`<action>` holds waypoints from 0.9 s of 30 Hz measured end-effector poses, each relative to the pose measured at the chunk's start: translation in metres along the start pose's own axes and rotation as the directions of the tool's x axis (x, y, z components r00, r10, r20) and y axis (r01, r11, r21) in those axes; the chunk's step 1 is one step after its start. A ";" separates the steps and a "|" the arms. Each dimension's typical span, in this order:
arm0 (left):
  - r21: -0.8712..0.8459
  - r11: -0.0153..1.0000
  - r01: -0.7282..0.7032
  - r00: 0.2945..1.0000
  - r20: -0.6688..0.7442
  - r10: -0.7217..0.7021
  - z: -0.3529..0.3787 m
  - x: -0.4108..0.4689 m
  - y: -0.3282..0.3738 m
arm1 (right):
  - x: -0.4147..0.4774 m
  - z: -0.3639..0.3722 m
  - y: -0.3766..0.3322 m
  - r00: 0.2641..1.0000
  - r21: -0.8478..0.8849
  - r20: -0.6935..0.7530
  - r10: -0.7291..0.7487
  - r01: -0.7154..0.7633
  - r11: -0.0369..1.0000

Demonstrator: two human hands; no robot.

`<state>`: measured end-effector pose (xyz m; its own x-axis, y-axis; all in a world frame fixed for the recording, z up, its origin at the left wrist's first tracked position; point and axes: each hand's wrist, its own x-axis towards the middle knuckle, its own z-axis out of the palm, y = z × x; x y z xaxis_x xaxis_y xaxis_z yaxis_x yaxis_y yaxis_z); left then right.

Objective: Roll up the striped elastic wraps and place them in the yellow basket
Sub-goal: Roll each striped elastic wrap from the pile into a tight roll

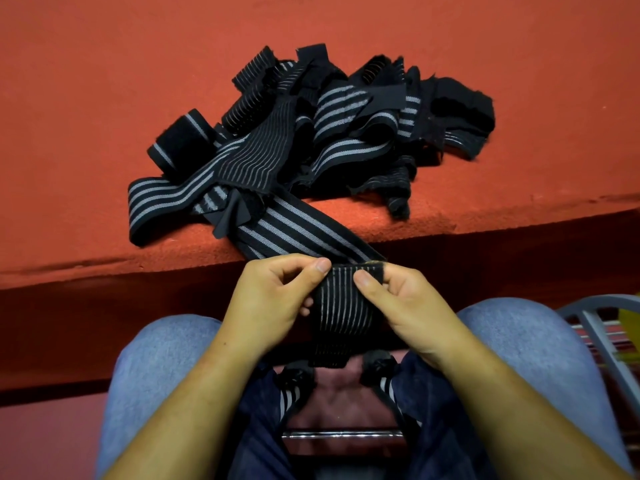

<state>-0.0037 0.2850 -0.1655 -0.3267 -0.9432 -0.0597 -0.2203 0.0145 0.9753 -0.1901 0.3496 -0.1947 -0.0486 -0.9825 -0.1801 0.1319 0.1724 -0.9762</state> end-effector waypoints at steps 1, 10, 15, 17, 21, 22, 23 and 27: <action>-0.014 1.000 -0.001 1.000 -0.001 0.001 0.000 -0.001 0.001 | 0.000 0.000 0.000 1.000 -0.002 -0.008 -0.009 0.009 1.000; -0.035 0.999 -0.037 0.996 0.080 0.040 0.001 0.000 -0.002 | 0.001 -0.001 0.000 0.999 0.068 -0.034 -0.012 0.014 0.998; -0.099 0.994 -0.039 0.999 0.032 0.042 0.002 -0.001 0.001 | 0.003 -0.001 0.001 1.000 0.123 -0.015 -0.005 0.006 0.992; -0.123 0.992 -0.025 0.998 0.048 0.031 0.002 -0.002 0.001 | 0.003 -0.001 0.001 0.999 0.137 -0.027 -0.018 0.022 0.990; -0.172 0.985 -0.003 0.997 0.079 0.016 0.003 -0.001 0.002 | 0.003 -0.001 0.000 0.999 0.169 -0.047 -0.019 0.027 0.985; -0.182 0.983 0.002 0.998 0.067 0.010 0.003 -0.001 0.002 | 0.003 -0.001 0.000 0.999 0.176 -0.049 -0.008 0.016 0.984; -0.192 0.981 0.008 0.999 0.054 0.002 0.002 -0.001 0.002 | 0.003 -0.001 -0.001 0.999 0.178 -0.046 0.007 0.001 0.984; -0.240 0.970 0.043 0.999 0.020 -0.039 0.000 0.000 0.003 | 0.002 -0.001 0.000 0.999 0.102 -0.005 0.051 -0.050 0.994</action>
<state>-0.0044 0.2854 -0.1627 -0.3359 -0.9364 -0.1021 -0.0074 -0.1058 0.9944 -0.1911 0.3481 -0.1947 -0.0471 -0.9721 -0.2298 0.2347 0.2129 -0.9485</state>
